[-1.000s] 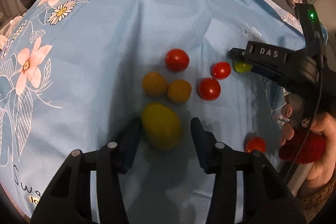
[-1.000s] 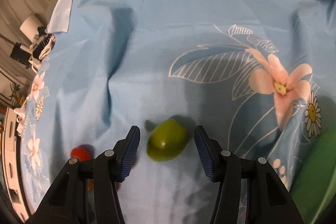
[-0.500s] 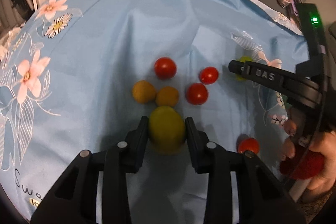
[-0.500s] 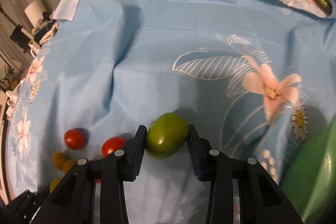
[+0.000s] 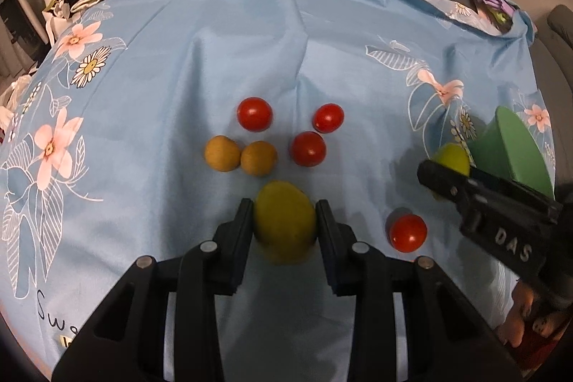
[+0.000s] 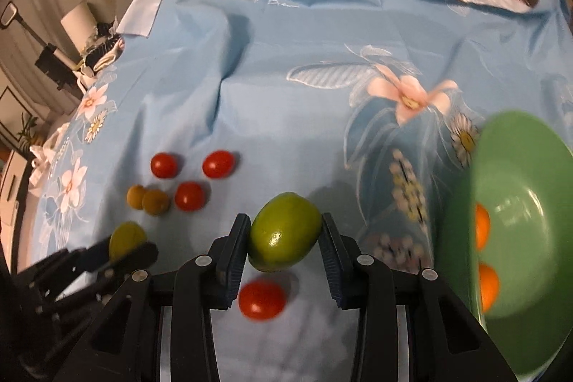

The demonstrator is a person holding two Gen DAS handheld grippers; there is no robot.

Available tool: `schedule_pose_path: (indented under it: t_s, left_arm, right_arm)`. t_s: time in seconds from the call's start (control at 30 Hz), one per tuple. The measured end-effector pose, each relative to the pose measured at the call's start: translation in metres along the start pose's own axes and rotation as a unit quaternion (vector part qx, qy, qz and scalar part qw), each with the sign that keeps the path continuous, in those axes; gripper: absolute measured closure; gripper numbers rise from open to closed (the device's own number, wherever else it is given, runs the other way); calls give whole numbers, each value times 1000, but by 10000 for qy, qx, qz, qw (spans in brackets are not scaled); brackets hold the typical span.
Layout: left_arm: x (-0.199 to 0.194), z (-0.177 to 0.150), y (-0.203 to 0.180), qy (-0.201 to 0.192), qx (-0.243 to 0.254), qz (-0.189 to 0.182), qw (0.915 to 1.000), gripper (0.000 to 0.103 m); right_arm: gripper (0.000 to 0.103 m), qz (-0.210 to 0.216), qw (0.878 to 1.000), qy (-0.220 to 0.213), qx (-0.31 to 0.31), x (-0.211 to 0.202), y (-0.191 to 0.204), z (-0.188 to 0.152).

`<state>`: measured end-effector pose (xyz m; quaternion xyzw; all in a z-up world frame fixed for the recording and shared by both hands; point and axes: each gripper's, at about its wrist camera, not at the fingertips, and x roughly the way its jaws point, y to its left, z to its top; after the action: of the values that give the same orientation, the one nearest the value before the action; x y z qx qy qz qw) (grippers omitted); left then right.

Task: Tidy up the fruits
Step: 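Carry the green lime over the green bowl and release it inside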

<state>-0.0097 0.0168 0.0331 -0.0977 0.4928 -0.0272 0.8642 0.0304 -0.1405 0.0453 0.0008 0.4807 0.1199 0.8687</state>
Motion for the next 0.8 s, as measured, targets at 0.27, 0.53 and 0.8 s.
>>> schedule_pose_path:
  t_s: [0.27, 0.53, 0.8]
  left_arm:
    - [-1, -3, -7, 1, 130, 31, 9999, 68]
    - [-4, -4, -14, -63, 227, 14, 9997, 68]
    - [-13, -7, -24, -194, 329, -71, 9992, 68]
  right_arm:
    - [63, 170, 9998, -118, 33, -6, -1, -4]
    - [63, 123, 9997, -191, 9, -12, -4, -7]
    - [63, 178, 9993, -320, -60, -22, -1, -9]
